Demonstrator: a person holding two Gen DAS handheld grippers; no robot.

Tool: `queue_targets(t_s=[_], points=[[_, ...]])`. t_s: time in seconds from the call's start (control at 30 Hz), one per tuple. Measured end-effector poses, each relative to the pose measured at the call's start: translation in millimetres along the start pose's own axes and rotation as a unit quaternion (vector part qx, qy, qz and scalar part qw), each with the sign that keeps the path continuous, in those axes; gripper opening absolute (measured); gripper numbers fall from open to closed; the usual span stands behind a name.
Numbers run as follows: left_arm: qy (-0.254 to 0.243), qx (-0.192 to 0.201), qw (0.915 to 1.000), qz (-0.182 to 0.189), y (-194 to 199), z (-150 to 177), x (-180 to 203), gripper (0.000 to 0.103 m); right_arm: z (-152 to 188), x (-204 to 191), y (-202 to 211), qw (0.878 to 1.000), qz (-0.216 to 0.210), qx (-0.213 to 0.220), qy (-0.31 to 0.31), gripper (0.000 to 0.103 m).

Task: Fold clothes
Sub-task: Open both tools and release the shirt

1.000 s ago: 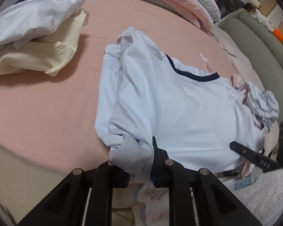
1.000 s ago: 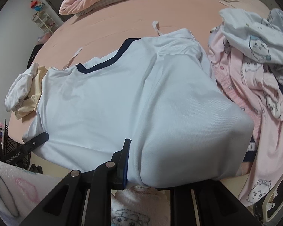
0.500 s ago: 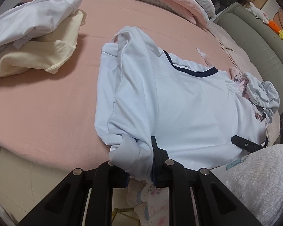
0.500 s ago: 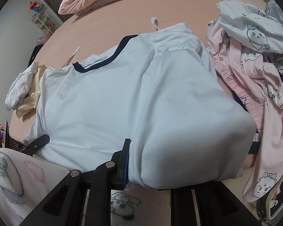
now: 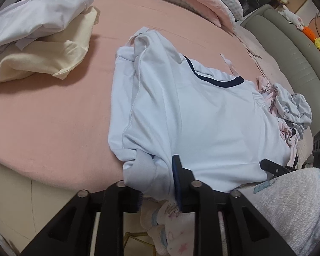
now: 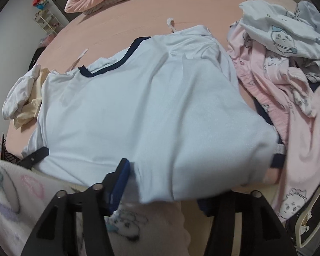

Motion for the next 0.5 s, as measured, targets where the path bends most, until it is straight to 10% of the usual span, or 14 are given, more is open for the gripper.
queue_targets(t_s=[0.13,0.5], points=[[-0.012,0.015,0.9993,-0.033,11.8,-2.2,-9.1,0.047,21.1,-4.9,17.0,1.0,0.017,-0.008,0.012,0.062],[-0.003,0.079,0.9965,-0.027,62.3,-42.8,-27.6,0.054,70.2,7.1,136.9,0.996,0.052,0.02,0.069,0.063]])
Point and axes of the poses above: each gripper's, at about its wrist camera, not at the fingertips, and y roughly against the way its jaws point, x to its right, z to its underside, the point moved 8 cm from there along -y, roughly the way its jaws point, and after that the axes turned 9 degrees about -z, right-handed, at the moved point
